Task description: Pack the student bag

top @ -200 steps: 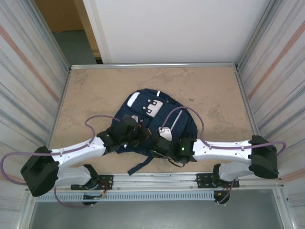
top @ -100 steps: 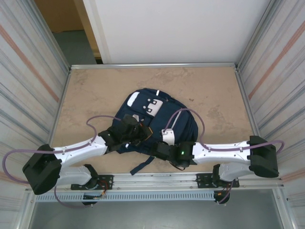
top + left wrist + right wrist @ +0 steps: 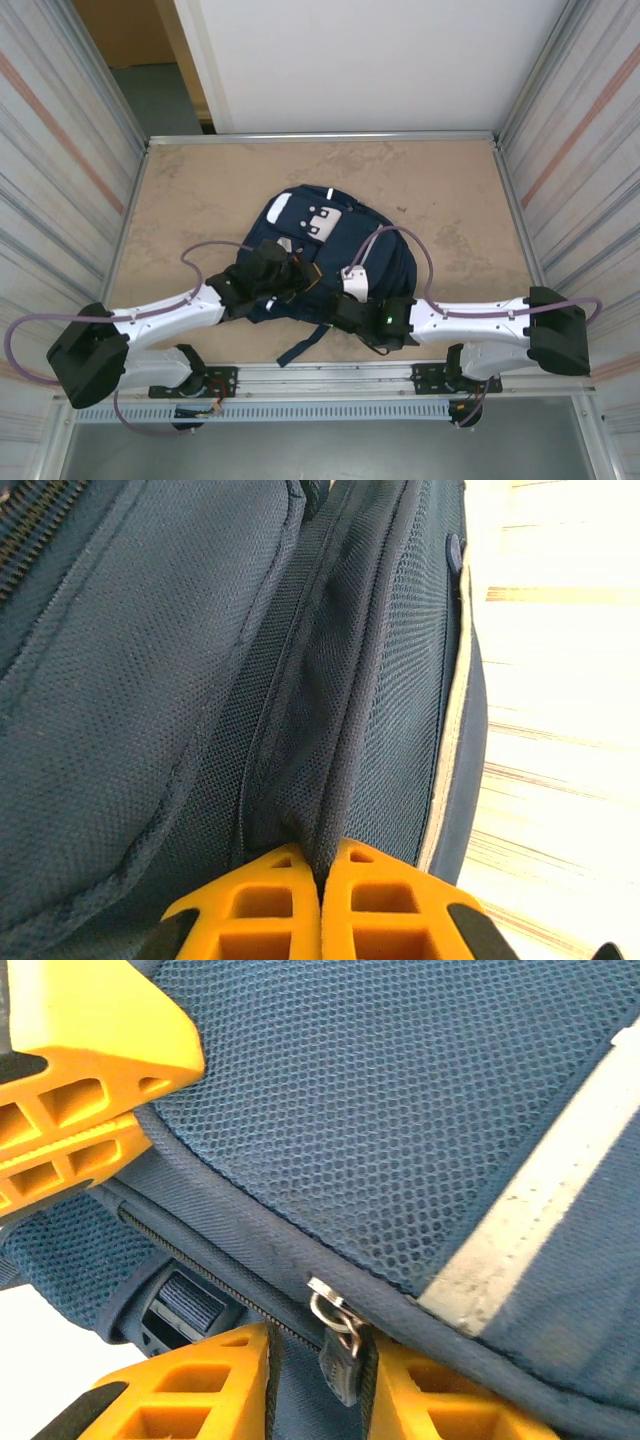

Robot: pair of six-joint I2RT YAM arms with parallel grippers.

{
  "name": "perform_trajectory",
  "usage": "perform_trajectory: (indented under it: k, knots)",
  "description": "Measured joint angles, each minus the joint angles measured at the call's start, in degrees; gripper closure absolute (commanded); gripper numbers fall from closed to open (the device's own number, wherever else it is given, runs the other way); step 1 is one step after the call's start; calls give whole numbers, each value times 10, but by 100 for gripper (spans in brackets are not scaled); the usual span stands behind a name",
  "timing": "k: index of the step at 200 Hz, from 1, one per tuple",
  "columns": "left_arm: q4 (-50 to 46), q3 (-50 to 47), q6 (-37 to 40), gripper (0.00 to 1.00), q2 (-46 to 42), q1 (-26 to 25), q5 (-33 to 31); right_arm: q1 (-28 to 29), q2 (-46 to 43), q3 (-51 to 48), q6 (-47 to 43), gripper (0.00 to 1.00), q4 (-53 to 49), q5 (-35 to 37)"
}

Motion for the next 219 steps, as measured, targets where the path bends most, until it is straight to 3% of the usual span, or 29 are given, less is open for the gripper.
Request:
perform_trajectory:
  k: [9,26,44,101,137,155,187,219]
  knots:
    - [4,-1,-2,100,0,0,0,-2,0,0,-4,74,2,0]
    - [7,-1,-4,100,0,0,-1,-5,0,3,-14,94,1,2]
    - [8,-1,-3,100,0,0,-4,-9,2,7,-20,100,-5,3]
    - [-17,-2,38,100,-18,39,10,-12,-13,19,-16,100,-46,-4]
    - [-73,7,119,100,-39,95,32,-66,-64,19,-27,100,-88,-59]
    - [-91,18,156,100,-37,125,72,-103,-79,19,-53,100,-91,-93]
    - [-99,41,223,100,16,212,196,-189,-82,20,-135,100,-81,-183]
    - [-157,96,307,100,73,277,281,-217,-58,49,-205,100,-77,-247]
